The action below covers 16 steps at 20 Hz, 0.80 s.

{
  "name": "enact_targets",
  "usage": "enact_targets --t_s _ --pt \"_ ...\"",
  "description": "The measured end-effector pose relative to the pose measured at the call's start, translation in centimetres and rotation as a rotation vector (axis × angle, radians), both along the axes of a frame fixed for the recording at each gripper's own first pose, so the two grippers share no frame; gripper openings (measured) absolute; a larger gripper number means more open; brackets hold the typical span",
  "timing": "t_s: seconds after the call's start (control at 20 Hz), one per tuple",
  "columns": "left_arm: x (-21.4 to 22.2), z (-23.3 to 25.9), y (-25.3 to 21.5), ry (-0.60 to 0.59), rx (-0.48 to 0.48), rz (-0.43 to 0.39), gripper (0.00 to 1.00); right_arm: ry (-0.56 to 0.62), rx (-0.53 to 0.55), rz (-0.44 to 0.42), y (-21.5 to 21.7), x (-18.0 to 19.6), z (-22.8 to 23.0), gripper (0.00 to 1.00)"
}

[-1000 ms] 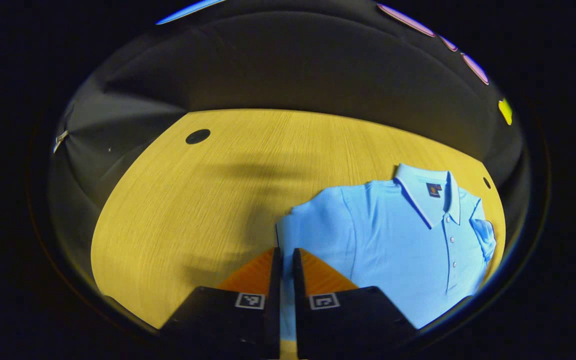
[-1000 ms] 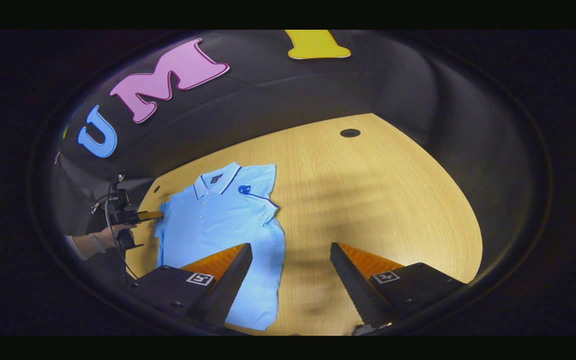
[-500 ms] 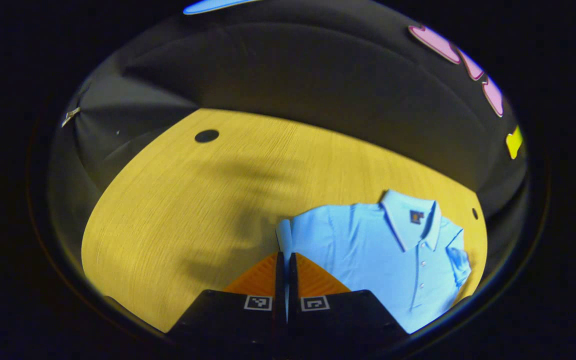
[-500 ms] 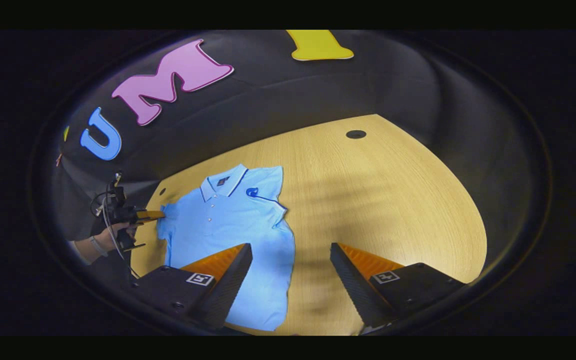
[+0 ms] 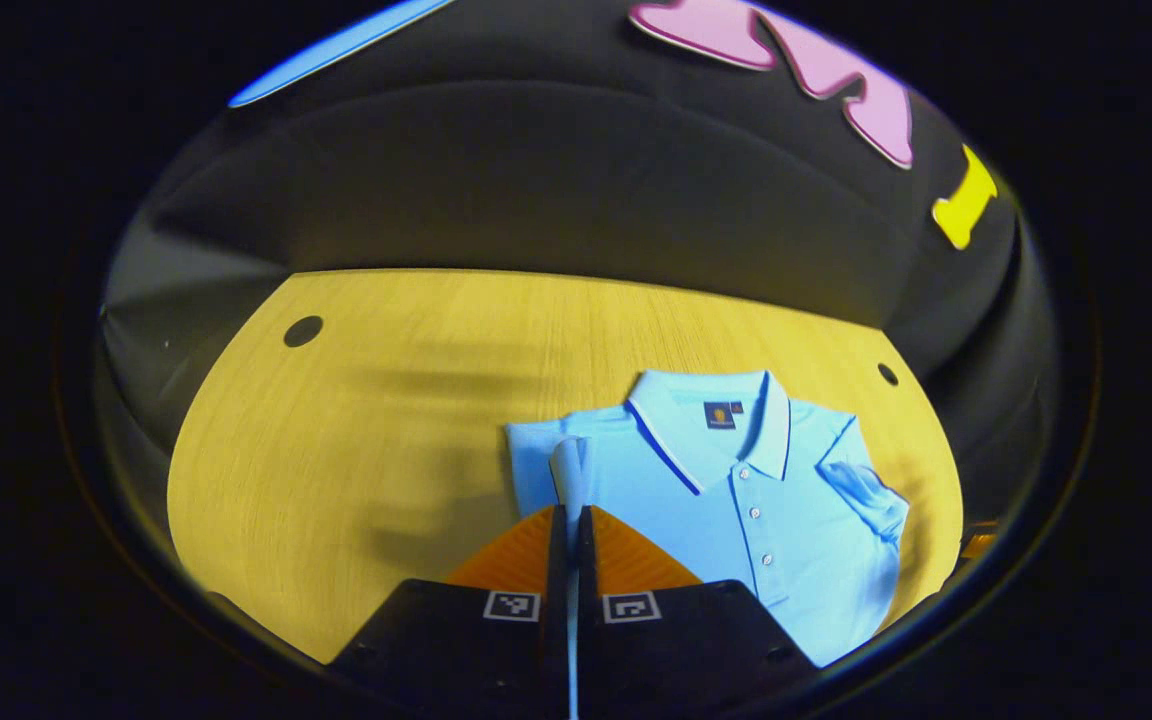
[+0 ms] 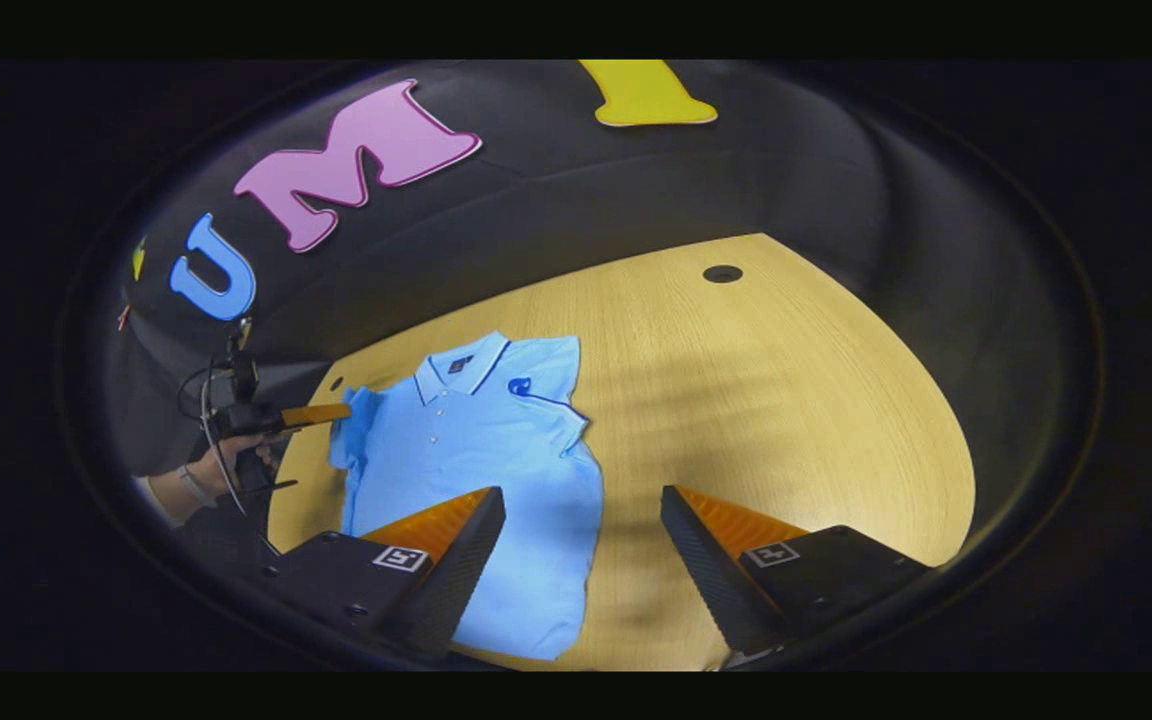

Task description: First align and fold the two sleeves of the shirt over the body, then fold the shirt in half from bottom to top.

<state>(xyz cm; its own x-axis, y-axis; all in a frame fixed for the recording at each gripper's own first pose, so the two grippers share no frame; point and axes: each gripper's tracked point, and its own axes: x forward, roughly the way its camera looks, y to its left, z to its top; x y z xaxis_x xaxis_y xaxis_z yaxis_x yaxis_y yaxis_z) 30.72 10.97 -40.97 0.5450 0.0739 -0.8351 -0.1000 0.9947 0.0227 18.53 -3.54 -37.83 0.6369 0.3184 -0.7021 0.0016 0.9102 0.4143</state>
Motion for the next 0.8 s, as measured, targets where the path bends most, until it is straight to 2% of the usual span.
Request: enact_targets --t_s 0.05,0.1,0.25,0.4,0.5,0.65,0.8 --pt "-0.3 -0.4 -0.5 0.031 -0.004 -0.004 0.11 0.002 -0.012 0.008 -0.2 -0.3 -0.2 0.98" --pt "-0.7 -1.0 -1.2 0.054 -0.019 -0.007 0.20 0.003 -0.023 0.010 -0.4 -0.5 -0.2 0.98" --pt "-0.9 -1.6 -3.5 0.062 -0.049 -0.061 0.69 -0.006 -0.046 0.028 -0.5 -1.0 -0.2 0.98" --pt "-1.5 -0.8 -5.1 0.051 -0.077 -0.098 0.81 -0.002 -0.041 0.069 0.2 -1.7 -0.3 0.98" --pt "-2.3 0.8 -5.3 0.026 -0.083 -0.122 0.84 -0.001 -0.037 0.099 0.7 -1.8 -0.4 0.98" --pt "-4.9 3.7 -4.9 -0.011 -0.085 -0.155 0.84 0.003 -0.024 0.133 1.5 -2.1 -0.6 0.98" --pt "-9.7 5.8 -3.7 -0.005 -0.097 -0.145 0.84 0.012 -0.011 0.160 2.4 -2.9 -0.8 0.98"
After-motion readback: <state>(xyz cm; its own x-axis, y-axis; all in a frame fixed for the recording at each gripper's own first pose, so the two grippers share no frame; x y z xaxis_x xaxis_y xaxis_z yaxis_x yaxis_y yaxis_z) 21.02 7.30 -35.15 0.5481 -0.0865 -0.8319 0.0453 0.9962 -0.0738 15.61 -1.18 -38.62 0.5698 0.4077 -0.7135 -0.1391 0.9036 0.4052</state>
